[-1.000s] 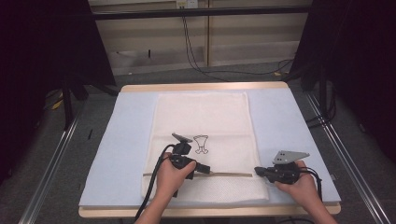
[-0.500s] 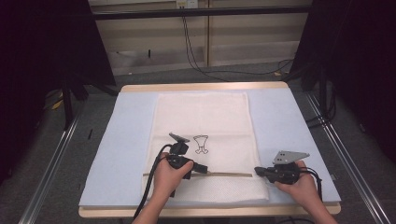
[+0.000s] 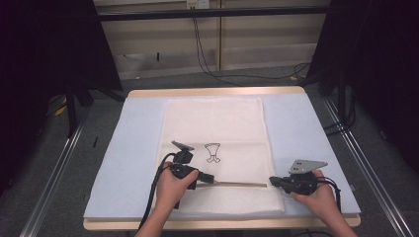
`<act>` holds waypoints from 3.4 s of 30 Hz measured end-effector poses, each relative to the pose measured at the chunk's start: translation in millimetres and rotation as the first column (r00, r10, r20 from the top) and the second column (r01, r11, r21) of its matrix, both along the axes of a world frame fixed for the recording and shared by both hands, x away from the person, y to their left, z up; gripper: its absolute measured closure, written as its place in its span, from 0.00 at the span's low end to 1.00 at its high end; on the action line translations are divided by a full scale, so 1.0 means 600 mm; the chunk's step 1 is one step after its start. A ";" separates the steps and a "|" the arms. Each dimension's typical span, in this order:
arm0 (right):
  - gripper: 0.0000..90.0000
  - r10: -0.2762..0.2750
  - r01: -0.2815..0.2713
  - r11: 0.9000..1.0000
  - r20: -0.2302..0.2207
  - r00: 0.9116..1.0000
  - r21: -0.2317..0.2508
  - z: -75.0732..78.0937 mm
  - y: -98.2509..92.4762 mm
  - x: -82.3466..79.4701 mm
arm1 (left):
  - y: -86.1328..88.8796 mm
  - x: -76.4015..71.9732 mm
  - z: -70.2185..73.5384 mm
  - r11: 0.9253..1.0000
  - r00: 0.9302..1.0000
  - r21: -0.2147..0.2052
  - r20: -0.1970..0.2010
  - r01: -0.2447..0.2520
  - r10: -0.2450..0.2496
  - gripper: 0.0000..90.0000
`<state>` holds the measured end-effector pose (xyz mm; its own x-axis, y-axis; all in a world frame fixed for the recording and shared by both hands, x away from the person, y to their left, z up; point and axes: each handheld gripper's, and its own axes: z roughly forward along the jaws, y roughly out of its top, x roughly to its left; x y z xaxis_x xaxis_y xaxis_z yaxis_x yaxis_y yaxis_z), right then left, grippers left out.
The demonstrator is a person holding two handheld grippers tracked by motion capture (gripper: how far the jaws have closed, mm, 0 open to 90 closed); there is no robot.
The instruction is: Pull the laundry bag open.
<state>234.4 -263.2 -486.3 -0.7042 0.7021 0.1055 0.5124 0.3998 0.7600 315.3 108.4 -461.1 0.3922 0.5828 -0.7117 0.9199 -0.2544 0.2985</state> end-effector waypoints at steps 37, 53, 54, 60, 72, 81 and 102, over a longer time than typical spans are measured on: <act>1.00 -0.003 0.003 1.000 -0.002 1.000 0.007 -0.001 -0.001 0.001 | 0.060 -0.006 0.004 0.999 0.999 0.014 0.013 -0.052 0.052 0.97; 1.00 -0.006 0.006 1.000 -0.001 1.000 0.007 -0.001 0.000 0.001 | 0.081 -0.005 0.008 0.997 0.997 0.009 0.005 -0.074 0.074 0.97; 1.00 -0.006 0.006 1.000 -0.001 1.000 0.007 -0.001 0.000 0.001 | 0.082 -0.005 0.008 0.997 0.997 0.004 0.003 -0.072 0.072 0.97; 1.00 -0.006 0.006 1.000 -0.001 1.000 0.008 -0.001 0.000 0.001 | 0.090 -0.005 0.009 0.997 0.997 0.006 -0.004 -0.082 0.082 0.97; 1.00 -0.005 0.005 1.000 -0.001 1.000 0.008 -0.001 -0.001 0.001 | 0.120 -0.007 0.011 0.995 0.995 0.009 0.005 -0.104 0.104 0.97; 1.00 -0.005 0.005 1.000 -0.001 1.000 0.008 -0.001 -0.001 0.001 | 0.141 -0.009 0.010 0.993 0.993 0.012 0.002 -0.120 0.120 0.97; 1.00 -0.006 0.006 1.000 -0.002 1.000 0.007 -0.001 0.000 0.001 | 0.197 -0.016 0.009 0.981 0.982 0.034 -0.007 -0.189 0.189 0.97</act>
<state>234.7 -263.5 -486.7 -0.6995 0.7058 0.1124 0.5167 0.3908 0.7618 306.0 226.9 -455.5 0.2657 0.6687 -0.6944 0.9552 -0.0854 0.2833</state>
